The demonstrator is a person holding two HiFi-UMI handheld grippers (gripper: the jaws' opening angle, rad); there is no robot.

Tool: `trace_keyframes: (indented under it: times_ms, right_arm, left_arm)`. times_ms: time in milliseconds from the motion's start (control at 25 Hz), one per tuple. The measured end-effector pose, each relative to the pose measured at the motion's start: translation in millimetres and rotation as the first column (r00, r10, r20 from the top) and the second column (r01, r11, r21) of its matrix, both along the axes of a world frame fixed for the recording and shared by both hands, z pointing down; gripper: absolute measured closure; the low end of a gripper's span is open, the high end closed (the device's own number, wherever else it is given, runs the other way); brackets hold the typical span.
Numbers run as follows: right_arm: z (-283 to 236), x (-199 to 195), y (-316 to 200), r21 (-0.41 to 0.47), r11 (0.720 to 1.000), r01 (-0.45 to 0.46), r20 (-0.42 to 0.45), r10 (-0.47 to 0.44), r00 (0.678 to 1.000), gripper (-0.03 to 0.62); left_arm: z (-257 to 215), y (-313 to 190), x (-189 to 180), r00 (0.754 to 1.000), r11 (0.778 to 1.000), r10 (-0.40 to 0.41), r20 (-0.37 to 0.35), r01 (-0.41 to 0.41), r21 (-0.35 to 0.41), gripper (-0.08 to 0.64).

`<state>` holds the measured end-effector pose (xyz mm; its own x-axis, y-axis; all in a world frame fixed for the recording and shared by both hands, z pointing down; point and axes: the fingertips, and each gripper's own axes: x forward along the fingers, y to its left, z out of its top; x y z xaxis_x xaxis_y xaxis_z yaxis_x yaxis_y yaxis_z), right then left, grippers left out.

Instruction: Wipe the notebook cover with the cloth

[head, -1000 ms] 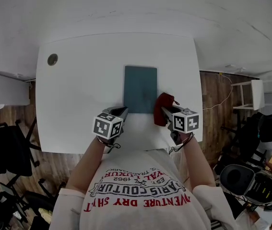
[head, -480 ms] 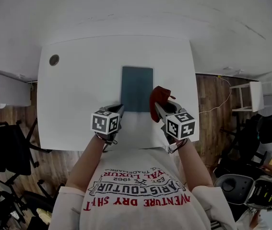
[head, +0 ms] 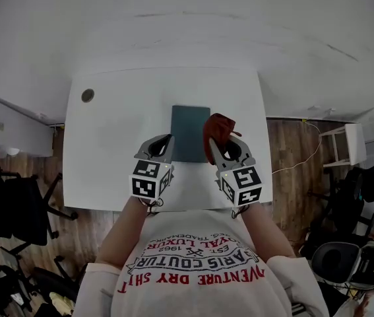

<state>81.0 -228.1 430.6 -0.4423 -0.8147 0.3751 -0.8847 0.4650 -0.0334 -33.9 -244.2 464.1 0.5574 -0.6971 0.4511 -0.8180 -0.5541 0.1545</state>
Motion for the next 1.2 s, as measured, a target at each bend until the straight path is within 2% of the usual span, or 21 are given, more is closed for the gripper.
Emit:
trace_keyframes:
  times_ms: [120,200,360,480,560,800,1000,1200]
  right_arm:
    - [-33.8,-1.5,2.6,0.116,0.993,-0.012,-0.029,0.016,0.999,0.514]
    - [-50.8,-0.7,6.8,0.18,0.983,-0.023,-0.048,0.032,0.998,0.514]
    - [-69.8,5.8,12.5,0.254,0.966,-0.057,-0.065,0.076,0.995,0.514]
    - [-72.7,10.8,17.1,0.261,0.962,-0.077,-0.065,0.098,0.993,0.514]
    - [-73.1,12.5,18.9,0.262,0.961,-0.083,-0.062,0.102,0.993,0.514]
    - [-68.6,28.2,41.3,0.264,0.96,-0.097,-0.061,0.118,0.991,0.515]
    - [-71.5,24.7,43.5,0.276,0.955,-0.105,-0.057,0.126,0.99,0.515]
    - [-76.6,29.9,47.7,0.305,0.947,-0.101,-0.04,0.119,0.992,0.517]
  left_arm:
    - [-49.8,0.5,-5.8,0.999,0.991,-0.021,-0.029,0.025,0.13,0.549]
    - [-80.4,6.2,-7.0,0.999,0.976,-0.013,-0.053,0.024,0.214,0.549]
    - [-128.8,21.4,-9.0,0.997,0.924,0.017,-0.074,0.012,0.382,0.549]
    - [-144.4,31.4,-14.6,0.996,0.896,0.029,-0.085,0.012,0.444,0.549]
    - [-147.1,33.5,-17.5,0.996,0.889,0.034,-0.084,0.008,0.458,0.549]
    - [-140.2,45.8,-12.4,0.996,0.906,0.006,-0.087,0.032,0.423,0.549]
    - [-137.3,46.3,-18.1,0.998,0.91,-0.003,-0.069,0.031,0.413,0.549]
    - [-134.0,49.0,-6.9,0.998,0.912,0.007,-0.068,0.022,0.411,0.549]
